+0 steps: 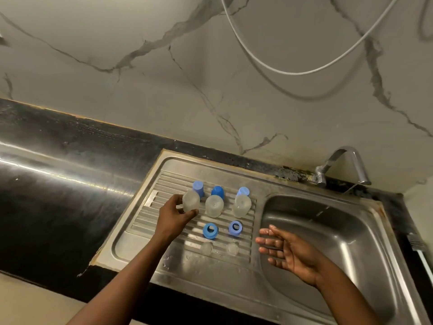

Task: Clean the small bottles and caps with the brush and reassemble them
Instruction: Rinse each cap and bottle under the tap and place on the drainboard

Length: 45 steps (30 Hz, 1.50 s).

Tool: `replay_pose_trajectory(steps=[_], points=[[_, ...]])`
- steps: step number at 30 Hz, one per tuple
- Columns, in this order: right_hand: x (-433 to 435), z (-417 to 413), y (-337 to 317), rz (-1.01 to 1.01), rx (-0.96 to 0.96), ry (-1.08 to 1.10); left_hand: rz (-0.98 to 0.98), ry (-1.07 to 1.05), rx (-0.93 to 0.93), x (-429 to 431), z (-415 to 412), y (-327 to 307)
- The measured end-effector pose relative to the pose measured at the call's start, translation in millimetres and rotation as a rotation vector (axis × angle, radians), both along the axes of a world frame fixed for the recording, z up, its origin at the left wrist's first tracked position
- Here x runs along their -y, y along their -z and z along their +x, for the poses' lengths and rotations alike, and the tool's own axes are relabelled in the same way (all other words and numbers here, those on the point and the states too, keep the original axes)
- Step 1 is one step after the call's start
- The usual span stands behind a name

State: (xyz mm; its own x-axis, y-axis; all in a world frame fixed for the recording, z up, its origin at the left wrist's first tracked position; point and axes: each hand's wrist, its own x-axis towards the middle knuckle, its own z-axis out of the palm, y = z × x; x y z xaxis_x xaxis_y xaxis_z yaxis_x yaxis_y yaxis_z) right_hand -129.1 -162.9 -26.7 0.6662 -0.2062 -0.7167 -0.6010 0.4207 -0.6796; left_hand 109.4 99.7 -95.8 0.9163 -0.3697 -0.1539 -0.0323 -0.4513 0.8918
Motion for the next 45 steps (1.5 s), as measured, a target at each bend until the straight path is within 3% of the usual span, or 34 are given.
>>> replay_pose_trajectory(steps=[11, 16, 20, 25, 34, 40, 45], points=[[1, 5, -5, -0.038, 0.039, 0.038, -0.023, 0.003, -0.009, 5, -2, -4], [7, 6, -10, -0.046, 0.062, 0.034, 0.02, -0.011, 0.128, 10, -5, -25], [15, 4, -13, -0.03, 0.078, 0.031, 0.037, 0.015, 0.347, 26, -16, -49], [33, -4, -15, -0.002, 0.105, 0.042, -0.04, 0.124, 0.462, 67, -44, -75], [98, -41, -13, 0.016, 0.126, 0.109, -0.129, 0.293, 0.348, 167, -109, -75], [157, -80, 30, -0.246, 0.017, 0.158, -0.053, 0.414, 0.262, 222, -153, -47], [194, -108, 111, -0.633, -0.276, -0.109, 0.019, 0.421, 0.195, 245, -182, -18]])
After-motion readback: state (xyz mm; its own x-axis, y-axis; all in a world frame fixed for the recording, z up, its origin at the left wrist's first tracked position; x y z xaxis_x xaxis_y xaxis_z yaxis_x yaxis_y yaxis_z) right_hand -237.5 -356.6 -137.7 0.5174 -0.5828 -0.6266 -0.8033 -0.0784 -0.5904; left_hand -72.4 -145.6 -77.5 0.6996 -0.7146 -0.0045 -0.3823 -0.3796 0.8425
